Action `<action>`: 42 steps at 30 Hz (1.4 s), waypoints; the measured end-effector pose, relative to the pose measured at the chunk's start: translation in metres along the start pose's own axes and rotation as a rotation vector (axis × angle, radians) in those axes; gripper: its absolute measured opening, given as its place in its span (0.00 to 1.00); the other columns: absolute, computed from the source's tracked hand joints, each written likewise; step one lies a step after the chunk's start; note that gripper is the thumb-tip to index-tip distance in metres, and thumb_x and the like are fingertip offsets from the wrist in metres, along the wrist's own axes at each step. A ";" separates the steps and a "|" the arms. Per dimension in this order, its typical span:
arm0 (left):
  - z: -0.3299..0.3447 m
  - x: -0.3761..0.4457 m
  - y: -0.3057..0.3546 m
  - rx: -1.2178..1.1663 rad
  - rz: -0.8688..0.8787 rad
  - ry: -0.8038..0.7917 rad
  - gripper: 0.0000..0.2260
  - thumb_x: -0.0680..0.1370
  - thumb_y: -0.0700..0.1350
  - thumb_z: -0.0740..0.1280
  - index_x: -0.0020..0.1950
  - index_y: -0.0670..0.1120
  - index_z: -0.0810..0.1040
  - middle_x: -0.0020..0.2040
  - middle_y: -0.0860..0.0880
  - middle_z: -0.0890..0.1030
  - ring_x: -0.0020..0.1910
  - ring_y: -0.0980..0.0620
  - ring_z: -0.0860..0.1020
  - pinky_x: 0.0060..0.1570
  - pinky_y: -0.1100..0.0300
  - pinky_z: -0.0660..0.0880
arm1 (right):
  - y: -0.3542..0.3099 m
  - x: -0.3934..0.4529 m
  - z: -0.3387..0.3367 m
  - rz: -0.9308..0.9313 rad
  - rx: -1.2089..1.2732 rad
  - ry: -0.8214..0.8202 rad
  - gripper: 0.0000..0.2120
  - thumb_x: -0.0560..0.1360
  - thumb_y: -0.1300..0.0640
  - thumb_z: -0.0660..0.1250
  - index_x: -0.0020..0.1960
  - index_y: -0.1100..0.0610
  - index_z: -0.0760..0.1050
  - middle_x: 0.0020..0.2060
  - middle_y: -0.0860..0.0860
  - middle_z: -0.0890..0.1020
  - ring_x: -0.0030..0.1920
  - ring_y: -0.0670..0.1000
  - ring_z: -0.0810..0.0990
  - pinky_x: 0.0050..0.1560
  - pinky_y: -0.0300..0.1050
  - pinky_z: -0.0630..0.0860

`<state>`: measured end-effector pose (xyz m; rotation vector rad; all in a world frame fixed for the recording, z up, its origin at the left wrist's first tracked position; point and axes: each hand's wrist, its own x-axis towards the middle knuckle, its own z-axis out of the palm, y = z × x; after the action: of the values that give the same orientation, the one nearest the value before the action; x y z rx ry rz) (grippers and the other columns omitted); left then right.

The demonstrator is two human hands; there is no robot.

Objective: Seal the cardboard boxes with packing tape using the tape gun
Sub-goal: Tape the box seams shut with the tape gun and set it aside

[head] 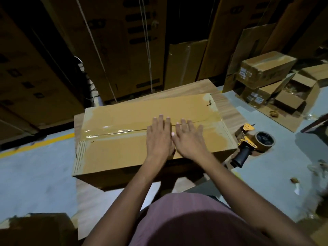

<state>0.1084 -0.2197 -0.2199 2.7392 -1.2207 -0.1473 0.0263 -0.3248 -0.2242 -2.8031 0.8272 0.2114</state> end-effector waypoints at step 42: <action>0.003 -0.034 -0.086 -0.181 -0.415 -0.027 0.24 0.86 0.55 0.44 0.82 0.51 0.55 0.84 0.48 0.52 0.82 0.43 0.46 0.77 0.35 0.41 | -0.114 0.005 0.018 0.044 0.092 -0.138 0.40 0.85 0.37 0.37 0.83 0.67 0.44 0.82 0.63 0.40 0.83 0.61 0.38 0.81 0.63 0.40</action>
<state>0.1486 -0.1377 -0.2359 2.7926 -0.5927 -0.3212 0.0915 -0.2296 -0.2248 -2.6529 0.8439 0.3599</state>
